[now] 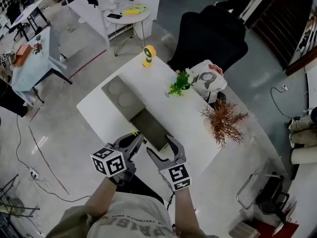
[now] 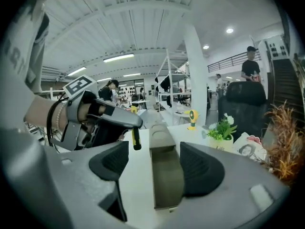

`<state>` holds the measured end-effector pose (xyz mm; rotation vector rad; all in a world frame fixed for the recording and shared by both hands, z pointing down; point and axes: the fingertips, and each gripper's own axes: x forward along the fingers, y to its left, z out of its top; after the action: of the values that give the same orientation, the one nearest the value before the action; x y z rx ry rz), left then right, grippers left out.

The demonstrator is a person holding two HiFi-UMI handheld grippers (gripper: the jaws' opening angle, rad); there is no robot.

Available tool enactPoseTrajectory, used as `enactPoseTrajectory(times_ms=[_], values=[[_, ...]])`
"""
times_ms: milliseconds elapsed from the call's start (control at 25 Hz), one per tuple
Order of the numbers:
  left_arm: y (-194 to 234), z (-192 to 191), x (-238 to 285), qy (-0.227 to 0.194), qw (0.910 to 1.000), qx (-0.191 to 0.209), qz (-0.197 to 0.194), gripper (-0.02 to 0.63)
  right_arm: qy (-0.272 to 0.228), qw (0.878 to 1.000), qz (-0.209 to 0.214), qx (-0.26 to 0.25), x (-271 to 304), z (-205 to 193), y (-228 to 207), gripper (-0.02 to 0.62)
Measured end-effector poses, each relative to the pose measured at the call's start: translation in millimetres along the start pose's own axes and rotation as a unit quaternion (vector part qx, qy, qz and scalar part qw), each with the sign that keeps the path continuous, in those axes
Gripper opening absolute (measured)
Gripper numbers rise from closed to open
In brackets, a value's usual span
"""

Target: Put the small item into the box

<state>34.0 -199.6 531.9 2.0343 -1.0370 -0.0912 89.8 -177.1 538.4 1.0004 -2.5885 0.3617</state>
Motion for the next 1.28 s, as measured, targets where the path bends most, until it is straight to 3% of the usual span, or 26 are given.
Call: enactPoseTrajectory(times_ms=[160, 520, 760, 960, 1040, 1160, 1200, 1280], values=[[0.7, -13.3, 7.0, 0.014, 0.9995, -0.027, -0.013, 0.031, 0.029, 0.999, 0.031, -0.017, 10.7, -9.6, 7.7, 0.328], [5.9, -20.5, 21.4, 0.044, 0.9945, -0.073, -0.06, 0.032, 0.081, 0.994, 0.059, -0.031, 32.3, -26.9, 12.6, 0.322], [8.9, -20.8, 26.2, 0.069, 0.9903, -0.083, -0.087, 0.032, 0.097, 0.994, 0.056, -0.016, 36.0, -30.1, 11.0, 0.211], [11.6, -19.4, 31.0, 0.081, 0.9858, -0.103, -0.105, 0.032, 0.107, 0.992, 0.06, -0.006, 41.1, -32.7, 12.6, 0.198], [13.4, -19.3, 32.7, 0.086, 0.9844, -0.107, -0.11, 0.032, 0.107, 0.993, 0.057, 0.0, 42.7, -33.4, 11.8, 0.115], [18.1, -18.2, 35.2, 0.092, 0.9823, -0.116, -0.114, 0.032, 0.106, 0.993, 0.059, 0.011, 45.5, -32.7, 12.3, 0.114], [19.2, -17.8, 36.5, 0.094, 0.9815, -0.12, -0.116, 0.032, 0.106, 0.993, 0.059, 0.013, 46.0, -32.6, 11.9, 0.063], [20.6, -17.6, 39.2, 0.1, 0.9798, -0.126, -0.119, 0.032, 0.109, 0.992, 0.056, 0.02, 46.9, -33.4, 10.3, 0.058]])
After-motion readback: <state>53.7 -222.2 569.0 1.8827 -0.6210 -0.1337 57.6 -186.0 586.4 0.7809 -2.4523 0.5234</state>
